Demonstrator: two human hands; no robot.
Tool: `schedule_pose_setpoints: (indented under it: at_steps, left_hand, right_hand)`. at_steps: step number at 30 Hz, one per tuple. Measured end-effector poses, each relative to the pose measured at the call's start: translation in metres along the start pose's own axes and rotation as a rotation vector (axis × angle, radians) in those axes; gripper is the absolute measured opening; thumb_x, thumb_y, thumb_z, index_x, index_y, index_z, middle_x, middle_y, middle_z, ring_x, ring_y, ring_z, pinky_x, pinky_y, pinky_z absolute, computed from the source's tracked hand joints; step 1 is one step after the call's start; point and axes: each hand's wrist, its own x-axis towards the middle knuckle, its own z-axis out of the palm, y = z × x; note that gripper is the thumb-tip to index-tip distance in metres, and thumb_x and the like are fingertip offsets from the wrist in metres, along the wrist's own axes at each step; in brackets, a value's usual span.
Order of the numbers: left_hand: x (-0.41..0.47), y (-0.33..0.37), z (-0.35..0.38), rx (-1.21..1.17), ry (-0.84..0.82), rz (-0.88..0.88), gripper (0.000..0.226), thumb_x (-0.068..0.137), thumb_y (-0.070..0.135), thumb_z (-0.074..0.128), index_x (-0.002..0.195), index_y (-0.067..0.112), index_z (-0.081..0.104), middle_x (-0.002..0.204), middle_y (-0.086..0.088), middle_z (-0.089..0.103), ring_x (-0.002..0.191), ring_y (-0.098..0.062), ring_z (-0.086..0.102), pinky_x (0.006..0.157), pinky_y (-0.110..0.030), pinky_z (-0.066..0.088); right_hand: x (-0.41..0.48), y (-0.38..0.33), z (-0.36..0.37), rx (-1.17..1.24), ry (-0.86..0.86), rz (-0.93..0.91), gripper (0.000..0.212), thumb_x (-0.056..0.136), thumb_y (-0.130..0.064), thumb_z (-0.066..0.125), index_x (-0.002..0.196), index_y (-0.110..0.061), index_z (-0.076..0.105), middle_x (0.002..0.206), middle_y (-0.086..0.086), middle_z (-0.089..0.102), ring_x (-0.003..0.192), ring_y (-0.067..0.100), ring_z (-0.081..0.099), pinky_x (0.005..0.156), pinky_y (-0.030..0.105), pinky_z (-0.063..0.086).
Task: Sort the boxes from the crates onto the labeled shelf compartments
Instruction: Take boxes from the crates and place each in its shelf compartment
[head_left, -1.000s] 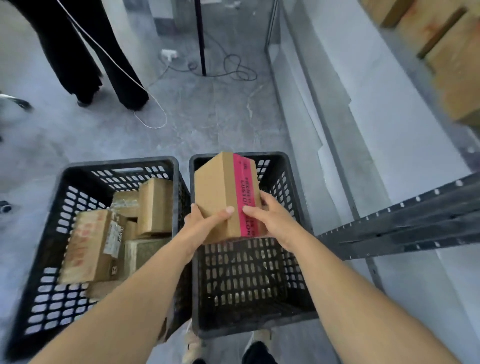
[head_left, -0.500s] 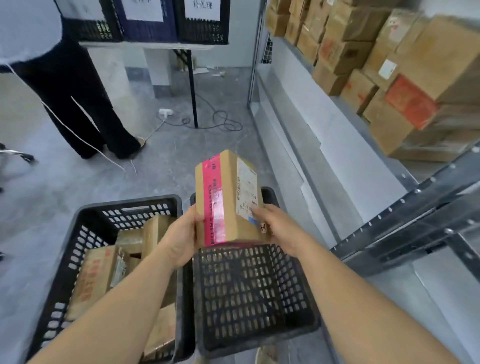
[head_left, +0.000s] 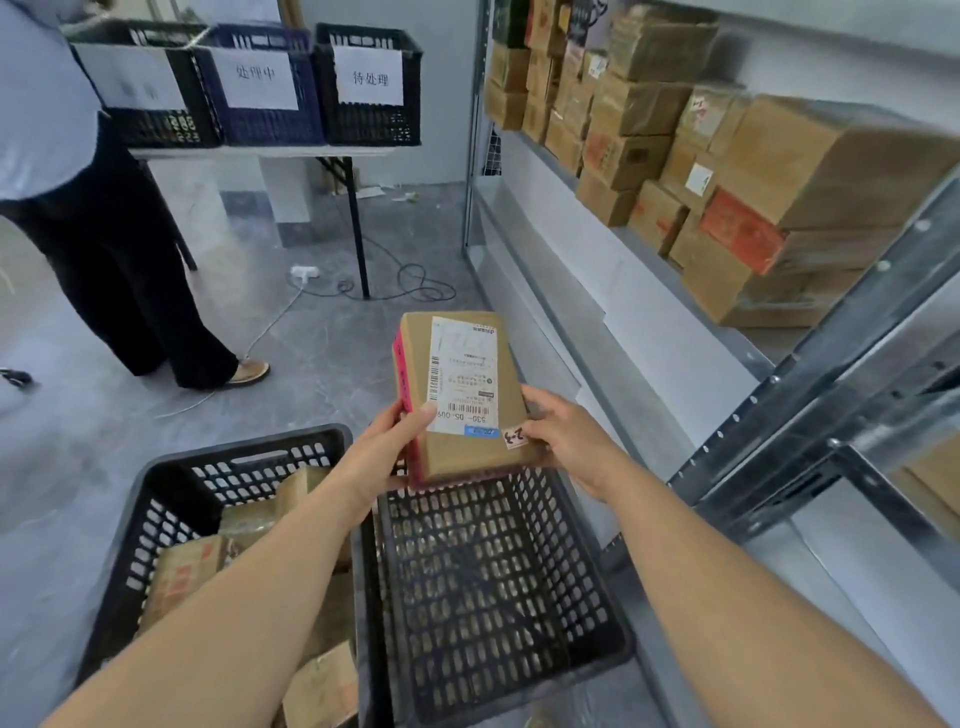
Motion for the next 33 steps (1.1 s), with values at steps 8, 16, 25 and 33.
schedule_pose_setpoints:
  at_steps: [8,16,25,33]
  left_hand:
    - [-0.005,0.012,-0.006,0.029,0.044,0.009,0.059,0.085,0.038,0.065,0.138,0.027,0.041,0.116,0.004,0.065,0.102,-0.015,0.064,0.079,-0.041,0.056]
    - [-0.009,0.039,0.003,0.094,0.020,0.081,0.087,0.059,0.061,0.069,0.135,0.027,0.045,0.120,0.003,0.061,0.102,-0.012,0.061,0.084,-0.033,0.051]
    - [-0.005,0.051,0.039,-0.064,-0.028,0.194,0.126,0.051,0.064,0.081,0.148,0.040,0.004,0.137,0.007,0.051,0.119,-0.017,0.055,0.099,-0.050,0.046]
    - [0.003,0.095,0.018,0.088,-0.048,0.305,0.093,0.073,0.034,0.074,0.149,0.033,0.021,0.130,-0.001,0.057,0.108,-0.019,0.059,0.098,-0.045,0.046]
  right_hand:
    - [-0.012,0.000,0.009,0.166,-0.030,0.042,0.032,0.097,-0.017,0.049,0.128,-0.026,0.052,0.114,0.004,0.067,0.102,0.018,0.065,0.082,0.039,0.057]
    - [-0.021,0.011,0.010,0.476,-0.102,0.097,0.047,0.074,-0.036,0.062,0.119,-0.022,0.062,0.124,0.016,0.064,0.111,0.029,0.060,0.094,0.056,0.050]
    - [-0.027,-0.007,0.023,0.763,0.035,-0.078,0.038,0.073,-0.032,0.061,0.109,-0.021,0.060,0.106,0.016,0.063,0.108,0.034,0.057,0.086,0.045,0.056]
    - [-0.051,-0.002,-0.037,0.335,0.229,-0.031,0.068,0.080,-0.021,0.075,0.138,-0.023,0.039,0.122,0.001,0.056,0.111,0.020,0.054,0.098,0.042,0.045]
